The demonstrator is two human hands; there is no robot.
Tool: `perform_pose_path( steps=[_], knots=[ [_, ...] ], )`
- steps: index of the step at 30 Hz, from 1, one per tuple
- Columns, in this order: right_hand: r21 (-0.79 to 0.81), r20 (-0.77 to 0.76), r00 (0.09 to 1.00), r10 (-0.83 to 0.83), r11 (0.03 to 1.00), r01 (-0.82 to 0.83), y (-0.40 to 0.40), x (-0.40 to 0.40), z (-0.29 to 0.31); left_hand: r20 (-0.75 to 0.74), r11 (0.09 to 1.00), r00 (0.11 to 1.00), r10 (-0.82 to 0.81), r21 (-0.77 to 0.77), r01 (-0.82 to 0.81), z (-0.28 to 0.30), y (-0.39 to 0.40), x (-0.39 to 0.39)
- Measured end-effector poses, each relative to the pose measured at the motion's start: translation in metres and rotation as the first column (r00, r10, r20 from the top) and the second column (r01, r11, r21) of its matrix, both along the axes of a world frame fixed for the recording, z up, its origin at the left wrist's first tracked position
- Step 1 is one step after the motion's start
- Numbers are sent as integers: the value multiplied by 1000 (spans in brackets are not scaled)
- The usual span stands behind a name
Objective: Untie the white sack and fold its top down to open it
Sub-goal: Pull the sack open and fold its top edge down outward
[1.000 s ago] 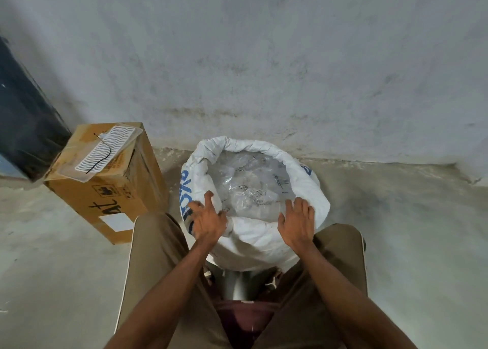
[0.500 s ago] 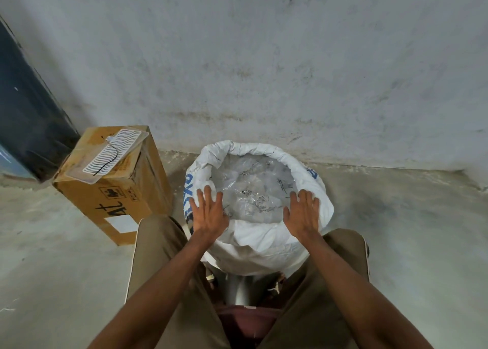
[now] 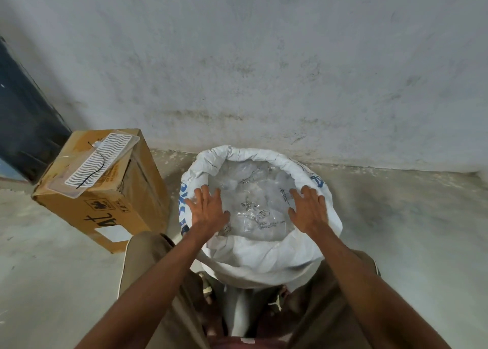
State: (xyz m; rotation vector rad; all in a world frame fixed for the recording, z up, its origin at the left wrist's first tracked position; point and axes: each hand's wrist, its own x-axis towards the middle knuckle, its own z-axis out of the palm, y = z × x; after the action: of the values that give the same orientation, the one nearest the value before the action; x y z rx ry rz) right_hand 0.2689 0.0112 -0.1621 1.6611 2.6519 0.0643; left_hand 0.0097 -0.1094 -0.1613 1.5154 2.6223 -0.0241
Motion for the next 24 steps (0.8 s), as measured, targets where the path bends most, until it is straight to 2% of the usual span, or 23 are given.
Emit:
perform_pose_path(
  steps=[2,4,7,13,16,18,20,24],
  knots=[
    [-7,67,997,44,999,-44,11,-15,4,-10,1000,1000,-10,1,10,2,20,-5],
    [-5,149,987,56,998,-56,24,-22,1,-98,999,994,-43,-34,40,0,34,-13],
    [19,197,980,-6,1000,2,47,-23,-2,-221,994,973,-64,-105,41,-5,48,-36],
    [54,291,949,-122,992,111,87,-21,4,-293,990,956,-11,-137,-30,-9,67,-74],
    [45,195,975,-104,994,97,92,-50,13,-266,998,964,-30,-69,12,7,88,-50],
    [64,140,989,-40,997,31,96,-65,18,-265,990,955,-131,7,138,14,106,-38],
    [86,137,989,48,994,-60,102,-74,19,-293,964,923,-248,19,265,15,123,-34],
    [74,64,993,98,992,-102,117,-81,20,-283,961,921,-267,-12,275,17,157,-51]
  ],
)
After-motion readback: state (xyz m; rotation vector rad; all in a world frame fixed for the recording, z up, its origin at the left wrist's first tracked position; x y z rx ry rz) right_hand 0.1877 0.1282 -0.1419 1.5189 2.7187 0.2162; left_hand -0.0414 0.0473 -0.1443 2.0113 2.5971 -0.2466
